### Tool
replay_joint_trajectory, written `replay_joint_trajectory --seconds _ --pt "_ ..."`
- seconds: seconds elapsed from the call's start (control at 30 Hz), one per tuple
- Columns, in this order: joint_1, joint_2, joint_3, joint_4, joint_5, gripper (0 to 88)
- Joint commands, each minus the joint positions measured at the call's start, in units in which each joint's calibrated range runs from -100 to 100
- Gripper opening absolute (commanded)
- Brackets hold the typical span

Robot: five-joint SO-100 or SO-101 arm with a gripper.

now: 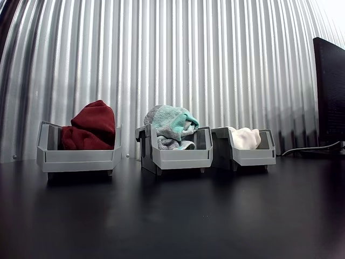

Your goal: Put the sock in the container

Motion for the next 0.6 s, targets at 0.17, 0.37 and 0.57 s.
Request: replay_joint_trajectory --seconds 0.17,0.37,0.57 --pt "0.2 -11.0 9.0 -2.4 0.3 1.3" --pt "0.4 -10.5 9.1 -2.4 0.3 1.3" --pt "0.4 -10.6 9.3 -2.4 0.3 1.3"
